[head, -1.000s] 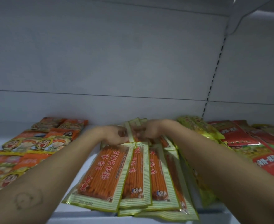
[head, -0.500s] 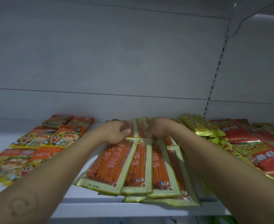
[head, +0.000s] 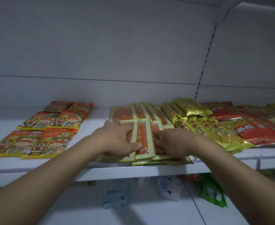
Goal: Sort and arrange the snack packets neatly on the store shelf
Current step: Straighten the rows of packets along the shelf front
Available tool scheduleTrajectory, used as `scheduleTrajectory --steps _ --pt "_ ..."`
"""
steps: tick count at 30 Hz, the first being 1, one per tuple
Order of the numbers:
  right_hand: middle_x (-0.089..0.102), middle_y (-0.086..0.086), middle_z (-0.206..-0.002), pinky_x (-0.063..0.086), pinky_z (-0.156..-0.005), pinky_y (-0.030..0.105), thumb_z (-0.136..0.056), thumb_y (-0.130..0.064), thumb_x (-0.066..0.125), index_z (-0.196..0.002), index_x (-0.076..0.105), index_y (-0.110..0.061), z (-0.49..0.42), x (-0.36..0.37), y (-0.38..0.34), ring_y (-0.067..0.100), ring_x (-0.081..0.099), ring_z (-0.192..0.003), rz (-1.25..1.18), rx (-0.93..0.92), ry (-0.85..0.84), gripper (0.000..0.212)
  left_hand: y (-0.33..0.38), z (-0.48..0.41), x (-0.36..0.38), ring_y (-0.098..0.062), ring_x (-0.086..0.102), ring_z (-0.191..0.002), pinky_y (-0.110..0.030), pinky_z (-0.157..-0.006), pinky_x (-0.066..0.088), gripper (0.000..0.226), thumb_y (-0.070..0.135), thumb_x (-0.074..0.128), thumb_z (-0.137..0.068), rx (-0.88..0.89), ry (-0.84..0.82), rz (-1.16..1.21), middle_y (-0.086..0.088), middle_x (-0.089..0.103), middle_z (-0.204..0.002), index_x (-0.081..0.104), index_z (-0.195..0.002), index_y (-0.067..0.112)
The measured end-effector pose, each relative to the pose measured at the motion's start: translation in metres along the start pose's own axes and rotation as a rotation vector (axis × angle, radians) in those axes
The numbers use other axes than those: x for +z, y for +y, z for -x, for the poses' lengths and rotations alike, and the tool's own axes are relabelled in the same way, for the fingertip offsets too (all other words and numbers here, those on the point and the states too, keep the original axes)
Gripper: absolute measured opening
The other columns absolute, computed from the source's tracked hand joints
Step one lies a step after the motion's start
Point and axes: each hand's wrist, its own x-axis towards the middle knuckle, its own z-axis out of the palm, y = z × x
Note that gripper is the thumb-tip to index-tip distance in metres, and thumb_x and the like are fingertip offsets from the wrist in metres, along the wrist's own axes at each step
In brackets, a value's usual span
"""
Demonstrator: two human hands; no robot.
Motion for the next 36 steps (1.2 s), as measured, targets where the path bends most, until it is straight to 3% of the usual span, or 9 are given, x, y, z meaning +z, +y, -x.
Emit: scheduleTrajectory --steps 4,7,12,19,31,36 --pt "0.043 0.005 -0.153 0.04 -0.1 0.035 -0.106 -0.033 0.035 -0.155 0.023 -0.034 0.008 0.01 0.006 0.027 0.043 -0.135 -0.129 0.073 0.162 0.05 0.015 0.003 0.014 -0.034 0.016 -0.146 -0.05 -0.11 0.031 0.083 0.08 0.034 -0.085 -0.048 0.123 0.021 -0.008 0.02 -0.162 0.017 -0.155 0.039" --pt "0.043 0.005 -0.152 0.043 -0.1 0.04 -0.106 -0.039 0.032 -0.154 0.027 -0.035 0.024 0.024 0.001 0.028 0.045 -0.134 -0.181 0.122 0.354 0.048 0.021 0.009 0.021 -0.033 0.013 -0.146 -0.053 -0.111 0.023 0.08 0.081 0.028 -0.085 0.006 0.225 -0.002 -0.004 0.019 -0.163 0.02 -0.153 0.04" --pt "0.033 0.006 -0.158 0.038 -0.109 0.039 -0.106 -0.037 0.031 -0.153 0.032 -0.028 0.043 0.042 -0.019 0.027 0.035 -0.141 -0.228 0.109 0.341 0.048 0.015 0.014 0.036 -0.029 0.008 -0.148 -0.056 -0.111 0.016 0.078 0.084 0.022 -0.084 0.085 0.217 0.026 0.0 0.018 -0.163 0.026 -0.15 0.043" --pt "0.054 0.008 -0.143 0.045 -0.102 0.041 -0.102 -0.038 0.041 -0.142 0.05 -0.027 0.038 -0.007 -0.056 0.031 0.05 -0.129 -0.248 0.057 0.554 0.043 -0.011 0.026 0.027 -0.027 0.026 -0.14 -0.052 -0.104 0.022 0.059 0.068 0.031 -0.09 0.039 0.419 0.135 -0.002 0.036 -0.154 0.037 -0.143 0.043" --pt "0.042 0.01 -0.149 0.039 -0.106 0.045 -0.101 -0.049 0.038 -0.148 0.04 -0.027 -0.021 0.005 -0.178 0.033 0.041 -0.133 -0.284 -0.292 0.44 0.052 -0.146 0.075 0.018 -0.027 0.025 -0.143 -0.053 -0.109 0.024 0.06 0.066 0.039 -0.092 -0.427 0.433 -0.004 0.003 0.031 -0.159 0.033 -0.147 0.045" --pt "0.025 0.011 -0.159 0.031 -0.109 0.05 -0.101 -0.05 0.035 -0.152 0.031 -0.03 -0.041 0.004 -0.217 0.036 0.029 -0.139 -0.372 -0.267 0.437 0.055 -0.206 0.087 0.013 -0.021 0.008 -0.15 -0.055 -0.114 0.017 0.062 0.068 0.036 -0.094 -0.345 0.406 0.072 0.007 0.016 -0.164 0.027 -0.151 0.047"
